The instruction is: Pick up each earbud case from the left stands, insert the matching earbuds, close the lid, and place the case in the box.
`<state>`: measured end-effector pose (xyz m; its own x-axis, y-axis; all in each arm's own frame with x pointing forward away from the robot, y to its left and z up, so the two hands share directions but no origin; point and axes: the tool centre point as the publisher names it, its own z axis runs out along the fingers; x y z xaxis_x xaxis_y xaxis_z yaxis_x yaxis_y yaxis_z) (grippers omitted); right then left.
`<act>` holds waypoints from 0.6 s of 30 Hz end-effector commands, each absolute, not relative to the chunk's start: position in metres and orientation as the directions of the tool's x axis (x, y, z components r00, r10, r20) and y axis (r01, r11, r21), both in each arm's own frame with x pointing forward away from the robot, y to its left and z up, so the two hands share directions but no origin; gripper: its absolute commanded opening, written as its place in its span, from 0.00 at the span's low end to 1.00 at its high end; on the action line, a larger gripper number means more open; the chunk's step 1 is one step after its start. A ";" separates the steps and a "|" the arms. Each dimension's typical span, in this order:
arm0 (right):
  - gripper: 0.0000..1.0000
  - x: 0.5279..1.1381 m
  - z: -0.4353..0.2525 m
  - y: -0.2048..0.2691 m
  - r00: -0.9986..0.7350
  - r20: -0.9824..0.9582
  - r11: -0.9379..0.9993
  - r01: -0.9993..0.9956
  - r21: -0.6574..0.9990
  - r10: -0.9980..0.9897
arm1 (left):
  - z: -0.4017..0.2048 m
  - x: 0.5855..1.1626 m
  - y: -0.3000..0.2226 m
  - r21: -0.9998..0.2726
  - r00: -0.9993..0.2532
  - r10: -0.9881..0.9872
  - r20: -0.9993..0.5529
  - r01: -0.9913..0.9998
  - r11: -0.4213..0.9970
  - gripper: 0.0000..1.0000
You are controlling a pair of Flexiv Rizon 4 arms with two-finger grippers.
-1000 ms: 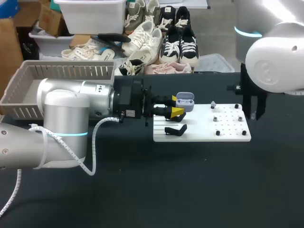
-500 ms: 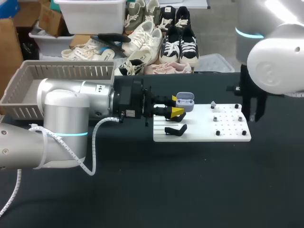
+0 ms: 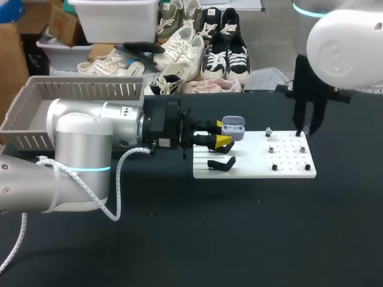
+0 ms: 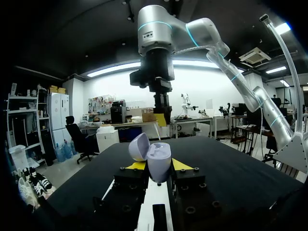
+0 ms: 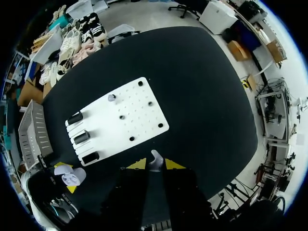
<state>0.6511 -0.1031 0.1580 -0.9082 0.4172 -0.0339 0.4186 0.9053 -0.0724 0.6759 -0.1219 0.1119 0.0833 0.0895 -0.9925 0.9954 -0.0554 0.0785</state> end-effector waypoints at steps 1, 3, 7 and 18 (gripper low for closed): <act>0.00 0.638 0.170 -0.090 -0.918 -0.101 0.919 0.391 -0.059 0.384 | 0.111 0.676 -0.122 0.080 0.084 0.088 -0.993 0.995 -0.055 0.00; 0.00 0.638 0.175 -0.083 -0.920 -0.113 0.922 0.382 -0.054 0.375 | 0.111 0.676 -0.122 0.080 0.084 0.088 -0.993 0.995 -0.055 0.00; 0.00 0.635 0.192 -0.070 -0.922 -0.115 0.925 0.377 -0.052 0.369 | 0.111 0.676 -0.122 0.080 0.084 0.088 -0.993 0.995 -0.055 0.00; 0.00 0.632 0.206 -0.028 -0.951 -0.076 0.949 0.307 -0.078 0.301 | 0.111 0.676 -0.122 0.080 0.084 0.088 -0.993 0.995 -0.055 0.00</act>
<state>0.6251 -0.0392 0.2054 -0.9480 0.3050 -0.0912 0.3103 0.9493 -0.0508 0.6759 -0.1219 0.1119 0.0833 0.0895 -0.9925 0.9954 -0.0554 0.0785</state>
